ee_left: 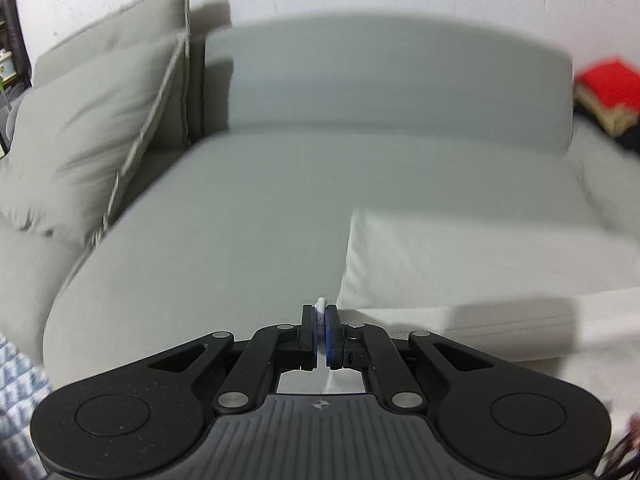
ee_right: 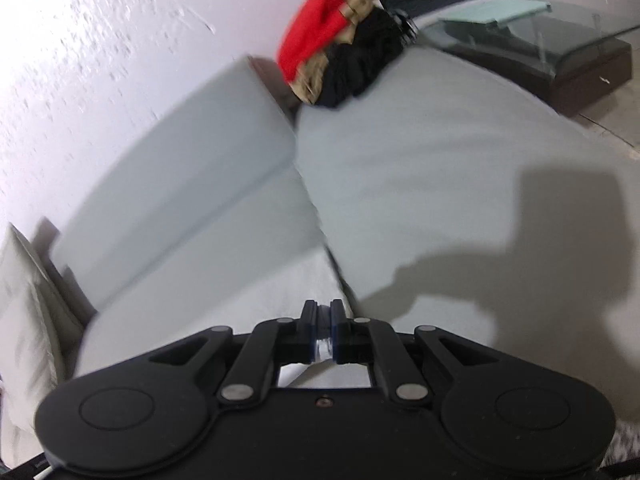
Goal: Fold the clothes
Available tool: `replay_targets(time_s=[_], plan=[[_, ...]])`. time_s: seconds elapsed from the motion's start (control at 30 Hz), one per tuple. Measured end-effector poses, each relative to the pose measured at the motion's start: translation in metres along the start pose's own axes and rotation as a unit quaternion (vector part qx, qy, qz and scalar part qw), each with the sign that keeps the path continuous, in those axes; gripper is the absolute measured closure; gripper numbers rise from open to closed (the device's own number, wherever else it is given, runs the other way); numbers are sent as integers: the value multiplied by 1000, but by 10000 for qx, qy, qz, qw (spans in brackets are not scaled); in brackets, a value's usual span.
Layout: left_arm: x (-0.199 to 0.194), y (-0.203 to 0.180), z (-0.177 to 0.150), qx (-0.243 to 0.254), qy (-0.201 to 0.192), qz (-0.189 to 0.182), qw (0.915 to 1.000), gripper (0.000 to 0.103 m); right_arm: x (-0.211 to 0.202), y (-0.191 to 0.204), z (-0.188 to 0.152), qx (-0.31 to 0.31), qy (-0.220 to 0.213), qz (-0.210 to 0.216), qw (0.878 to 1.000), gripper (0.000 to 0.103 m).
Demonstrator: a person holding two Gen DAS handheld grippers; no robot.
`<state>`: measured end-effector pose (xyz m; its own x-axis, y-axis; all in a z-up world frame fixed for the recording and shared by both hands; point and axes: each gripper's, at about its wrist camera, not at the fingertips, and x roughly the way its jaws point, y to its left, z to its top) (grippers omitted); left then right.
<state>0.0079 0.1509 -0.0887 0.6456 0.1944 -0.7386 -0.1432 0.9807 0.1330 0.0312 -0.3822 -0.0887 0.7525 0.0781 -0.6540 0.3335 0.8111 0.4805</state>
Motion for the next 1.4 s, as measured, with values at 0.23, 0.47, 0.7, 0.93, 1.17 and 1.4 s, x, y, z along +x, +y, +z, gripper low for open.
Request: replay_targets(time_s=[0.23, 0.47, 0.7, 0.93, 1.17, 1.4], plan=[[4, -8, -10, 440, 569, 668, 9952, 80, 6, -18, -26, -158, 350, -274, 9989, 95], [-40, 21, -19, -163, -399, -195, 9989, 73, -31, -18, -24, -318, 34, 242, 9992, 64], [6, -65, 17, 1032, -207, -635, 9924, 66, 33, 49, -29, -1022, 1227, 545, 9857, 78], [50, -90, 5, 1454, 614, -787, 9843, 64, 73, 65, -37, -1103, 1823, 102, 9770, 84], [-47, -29, -42, 1757, 597, -1805, 9659, 68, 0, 39, -46, -1191, 2930, 706, 9460, 83], [-60, 12, -31, 357, -175, -1649, 9855, 67, -41, 16, -25, -659, 1555, 915, 9814, 75]])
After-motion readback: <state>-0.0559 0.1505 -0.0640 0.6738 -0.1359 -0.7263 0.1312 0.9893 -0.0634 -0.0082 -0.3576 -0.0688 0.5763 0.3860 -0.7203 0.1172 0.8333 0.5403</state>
